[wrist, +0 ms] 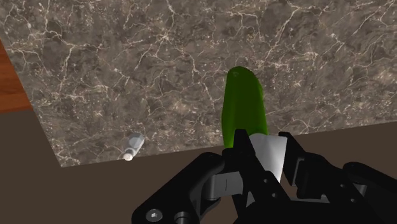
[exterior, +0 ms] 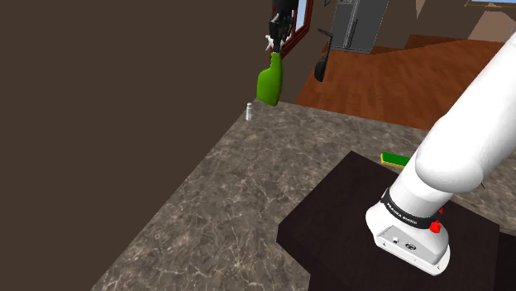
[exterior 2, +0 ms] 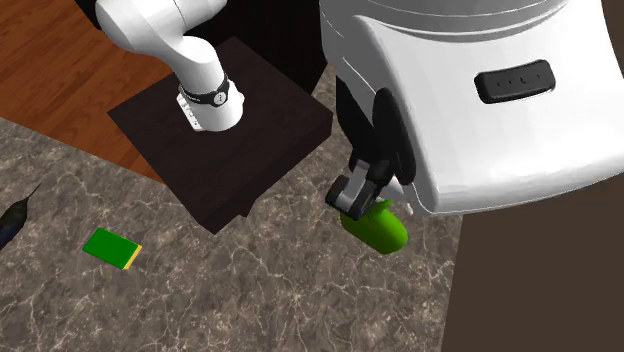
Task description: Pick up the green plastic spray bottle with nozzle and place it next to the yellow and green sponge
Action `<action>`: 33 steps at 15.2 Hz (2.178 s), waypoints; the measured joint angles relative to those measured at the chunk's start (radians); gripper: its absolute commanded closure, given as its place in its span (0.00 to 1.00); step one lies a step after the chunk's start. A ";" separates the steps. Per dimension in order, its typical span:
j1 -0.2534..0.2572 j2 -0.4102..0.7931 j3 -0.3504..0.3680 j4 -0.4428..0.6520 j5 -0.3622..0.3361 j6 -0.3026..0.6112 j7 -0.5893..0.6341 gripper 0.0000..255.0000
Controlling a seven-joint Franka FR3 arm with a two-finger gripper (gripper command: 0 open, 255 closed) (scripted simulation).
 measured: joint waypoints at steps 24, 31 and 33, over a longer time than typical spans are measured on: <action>-0.218 -0.598 -0.259 -0.487 -0.202 -0.112 -0.377 1.00; -0.292 -0.684 -0.373 -0.497 -0.299 -0.176 -0.523 1.00; -0.310 -0.701 -0.405 -0.492 -0.325 -0.193 -0.564 1.00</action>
